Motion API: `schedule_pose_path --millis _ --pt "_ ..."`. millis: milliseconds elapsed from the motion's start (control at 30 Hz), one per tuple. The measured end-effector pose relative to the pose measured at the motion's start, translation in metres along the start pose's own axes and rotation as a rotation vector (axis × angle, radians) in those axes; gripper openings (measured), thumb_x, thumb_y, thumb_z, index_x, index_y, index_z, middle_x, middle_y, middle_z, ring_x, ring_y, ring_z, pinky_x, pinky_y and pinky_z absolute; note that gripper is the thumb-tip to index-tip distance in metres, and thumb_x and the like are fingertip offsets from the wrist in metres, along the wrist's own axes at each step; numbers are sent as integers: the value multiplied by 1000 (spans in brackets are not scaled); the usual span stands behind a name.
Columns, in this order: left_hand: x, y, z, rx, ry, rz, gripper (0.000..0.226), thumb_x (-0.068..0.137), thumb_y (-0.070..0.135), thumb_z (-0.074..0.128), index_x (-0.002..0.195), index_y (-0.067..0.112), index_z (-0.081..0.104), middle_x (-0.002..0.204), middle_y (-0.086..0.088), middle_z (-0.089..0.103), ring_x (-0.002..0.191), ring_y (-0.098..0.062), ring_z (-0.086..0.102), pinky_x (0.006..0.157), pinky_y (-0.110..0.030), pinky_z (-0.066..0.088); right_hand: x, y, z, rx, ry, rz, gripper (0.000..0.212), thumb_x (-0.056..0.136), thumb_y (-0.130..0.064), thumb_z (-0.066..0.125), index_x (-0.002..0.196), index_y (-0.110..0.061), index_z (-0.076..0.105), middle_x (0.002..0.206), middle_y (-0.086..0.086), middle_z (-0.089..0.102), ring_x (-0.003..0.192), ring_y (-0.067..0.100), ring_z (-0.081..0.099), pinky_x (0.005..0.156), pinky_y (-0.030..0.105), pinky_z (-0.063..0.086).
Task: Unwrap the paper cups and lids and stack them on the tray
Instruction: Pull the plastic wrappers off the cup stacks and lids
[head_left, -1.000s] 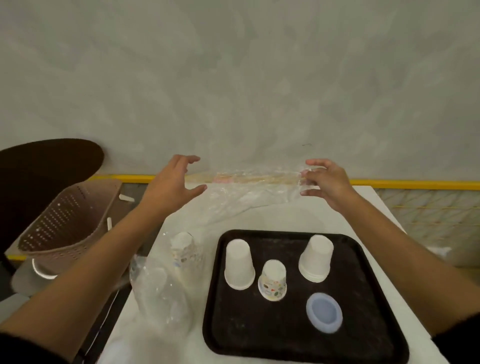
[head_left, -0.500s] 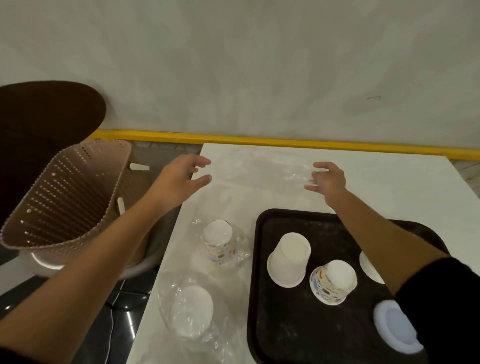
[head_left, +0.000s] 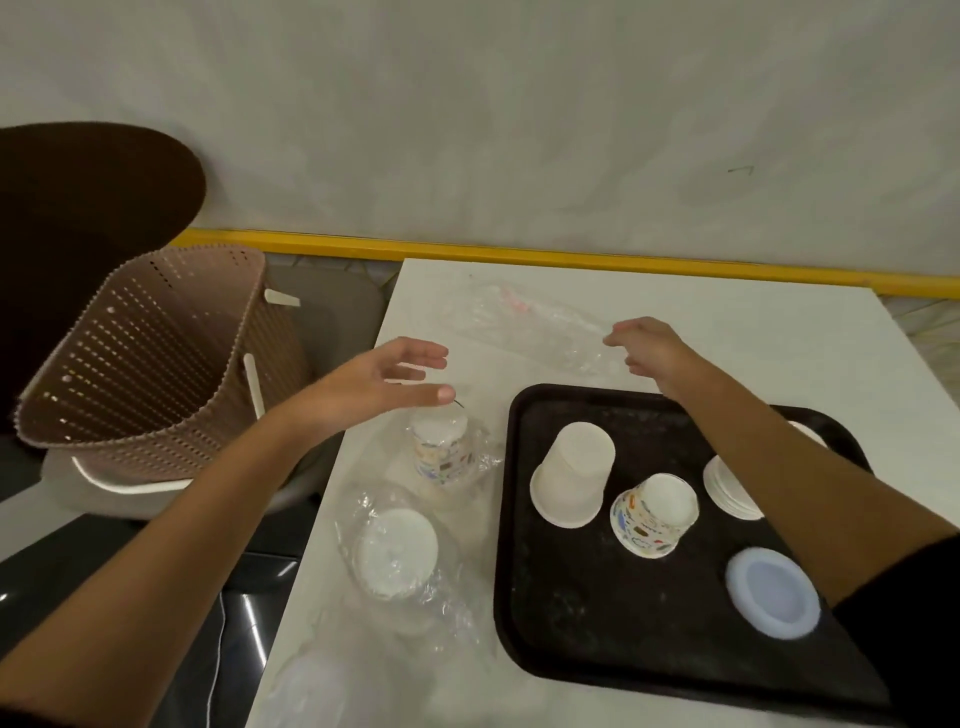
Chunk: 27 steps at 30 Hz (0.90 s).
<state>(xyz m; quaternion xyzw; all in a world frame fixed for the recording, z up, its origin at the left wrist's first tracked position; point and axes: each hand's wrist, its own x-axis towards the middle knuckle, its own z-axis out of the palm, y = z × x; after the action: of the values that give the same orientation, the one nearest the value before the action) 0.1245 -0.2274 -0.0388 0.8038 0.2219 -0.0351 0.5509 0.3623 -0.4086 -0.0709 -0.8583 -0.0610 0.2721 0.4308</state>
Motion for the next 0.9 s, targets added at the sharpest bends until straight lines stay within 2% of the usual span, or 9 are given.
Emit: schedule_pose_path --millis 167,233,300,400,500,600,667,800,900 --pt "-5 -9 18 349 -171 -71 78 66 43 78 132 41 36 139 18 31 129 -8 31 105 -25 29 -42 -16 -6 75 -54 -102 29 91 -11 55 119 -12 55 126 9 51 110 23 53 86 25 44" --pt "-2 -13 27 487 -193 -78 92 66 43 79 140 37 25 138 13 25 128 -9 29 106 -26 28 -54 -18 -8 88 -65 -127 26 91 -11 55 116 -13 56 121 8 53 102 21 54 83 25 45" --pt "3 -17 34 530 -162 -65 96 65 41 81 140 33 22 134 8 25 122 -13 34 103 -26 33 -66 -19 -8 104 -73 -150 25 91 -11 54 116 -13 56 116 6 54 100 21 55 81 24 46" --pt "11 -27 42 528 -84 25 81 66 32 82 130 29 33 126 2 37 114 -19 45 91 -24 39 -80 -16 -7 116 -85 -179 25 92 -11 54 116 -12 57 112 5 53 96 18 54 79 24 45" --pt "14 -35 43 481 10 87 63 68 23 82 115 26 41 115 3 48 105 -19 49 82 -23 36 -92 -11 -2 141 -107 -183 22 92 -10 53 113 -12 58 110 3 53 95 18 55 80 24 46" --pt "9 -37 36 385 162 78 60 69 21 81 116 21 43 110 3 51 99 -17 50 79 -23 37 -102 -7 4 152 -129 -191 16 92 -9 52 106 -14 58 109 2 53 94 18 55 82 25 47" --pt "4 -41 29 255 265 28 61 70 21 81 118 19 43 111 -1 53 100 -20 53 78 -28 43 -106 -6 9 153 -140 -202 15 92 -8 51 103 -15 58 107 3 54 93 17 55 83 26 48" --pt "-15 -52 22 -179 347 -77 64 68 12 80 118 22 41 116 -7 55 102 -25 60 71 -34 58 -114 -8 24 149 -166 -243 19 91 -7 50 107 -14 58 101 7 56 92 17 54 92 33 48" --pt "-30 -48 9 -425 401 -60 62 71 9 76 121 19 40 123 -12 54 105 -28 61 72 -39 59 -119 -14 37 139 -196 -266 22 91 -9 50 111 -16 56 110 8 57 102 20 55 99 38 45"
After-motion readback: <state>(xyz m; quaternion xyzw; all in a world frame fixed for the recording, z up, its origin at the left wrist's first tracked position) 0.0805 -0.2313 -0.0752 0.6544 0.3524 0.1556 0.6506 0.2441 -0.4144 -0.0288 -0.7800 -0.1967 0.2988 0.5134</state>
